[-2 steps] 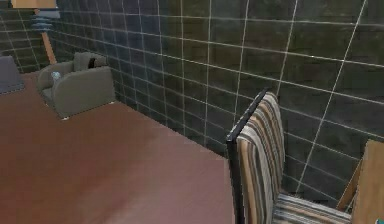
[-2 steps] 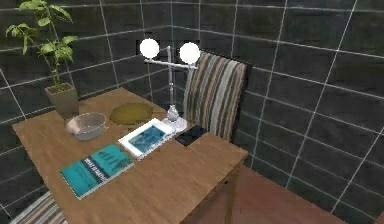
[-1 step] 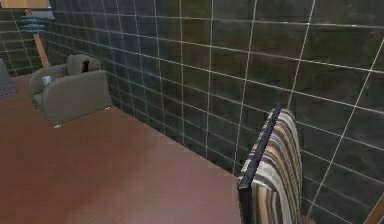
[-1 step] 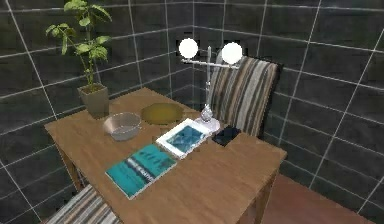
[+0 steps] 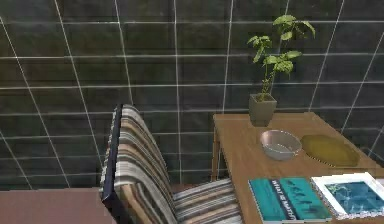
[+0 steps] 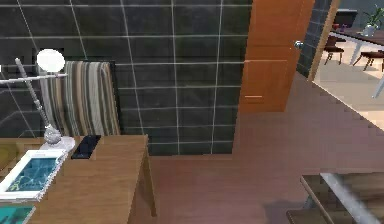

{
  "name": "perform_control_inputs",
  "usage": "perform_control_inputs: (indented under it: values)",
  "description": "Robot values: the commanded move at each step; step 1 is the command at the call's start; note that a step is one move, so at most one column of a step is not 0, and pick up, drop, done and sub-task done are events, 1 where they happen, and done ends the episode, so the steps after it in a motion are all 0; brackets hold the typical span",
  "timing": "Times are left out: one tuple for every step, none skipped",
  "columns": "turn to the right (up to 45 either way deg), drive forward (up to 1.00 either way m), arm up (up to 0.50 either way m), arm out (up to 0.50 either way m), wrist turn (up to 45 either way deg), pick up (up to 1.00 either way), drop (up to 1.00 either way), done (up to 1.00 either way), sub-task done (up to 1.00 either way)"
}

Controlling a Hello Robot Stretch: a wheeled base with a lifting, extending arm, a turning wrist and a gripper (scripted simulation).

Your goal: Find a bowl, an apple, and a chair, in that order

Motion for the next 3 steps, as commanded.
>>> perform_control_inputs:
  values:
    - [24.0, 0.0, 0.0, 0.0, 0.0, 0.0, 0.0, 0.0, 0.0]
    - [0.0, 0.0, 0.0, 0.0, 0.0, 0.0, 0.0, 0.0, 1.0]
    - [45.0, 0.0, 0.0, 0.0, 0.0, 0.0, 0.0, 0.0, 0.0]
